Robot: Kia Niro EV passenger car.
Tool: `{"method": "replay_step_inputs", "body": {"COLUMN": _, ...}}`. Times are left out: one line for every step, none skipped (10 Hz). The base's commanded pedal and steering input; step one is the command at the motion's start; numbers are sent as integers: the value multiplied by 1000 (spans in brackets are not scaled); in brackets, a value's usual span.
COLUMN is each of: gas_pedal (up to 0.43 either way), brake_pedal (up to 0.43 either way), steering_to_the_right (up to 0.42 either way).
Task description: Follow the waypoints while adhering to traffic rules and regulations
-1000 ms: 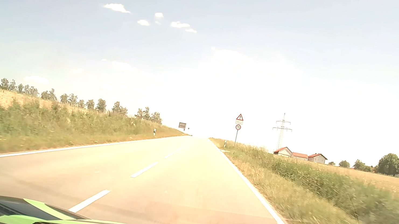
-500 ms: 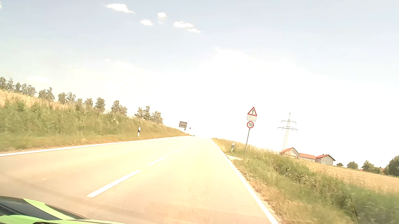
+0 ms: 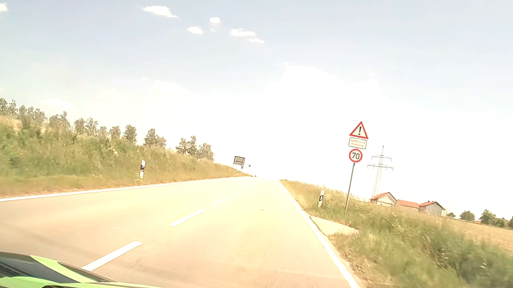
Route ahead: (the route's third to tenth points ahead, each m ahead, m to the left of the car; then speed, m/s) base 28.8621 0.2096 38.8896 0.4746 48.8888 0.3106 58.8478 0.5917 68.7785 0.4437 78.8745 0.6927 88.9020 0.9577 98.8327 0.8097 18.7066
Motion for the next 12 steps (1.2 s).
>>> {"method": "replay_step_inputs", "body": {"gas_pedal": 370, "brake_pedal": 0, "steering_to_the_right": -6}}
{"method": "replay_step_inputs", "body": {"gas_pedal": 370, "brake_pedal": 0, "steering_to_the_right": -3}}
{"method": "replay_step_inputs", "body": {"gas_pedal": 370, "brake_pedal": 0, "steering_to_the_right": -3}}
{"method": "replay_step_inputs", "body": {"gas_pedal": 370, "brake_pedal": 0, "steering_to_the_right": -3}}
{"method": "replay_step_inputs", "body": {"gas_pedal": 358, "brake_pedal": 0, "steering_to_the_right": -2}}
{"method": "replay_step_inputs", "body": {"gas_pedal": 339, "brake_pedal": 0, "steering_to_the_right": -2}}
{"method": "replay_step_inputs", "body": {"gas_pedal": 339, "brake_pedal": 0, "steering_to_the_right": -2}}
{"method": "replay_step_inputs", "body": {"gas_pedal": 339, "brake_pedal": 0, "steering_to_the_right": -2}}
{"method": "replay_step_inputs", "body": {"gas_pedal": 339, "brake_pedal": 0, "steering_to_the_right": -2}}
{"method": "replay_step_inputs", "body": {"gas_pedal": 350, "brake_pedal": 0, "steering_to_the_right": -1}}
{"method": "replay_step_inputs", "body": {"gas_pedal": 378, "brake_pedal": 0, "steering_to_the_right": 0}}
{"method": "replay_step_inputs", "body": {"gas_pedal": 378, "brake_pedal": 0, "steering_to_the_right": 1}}
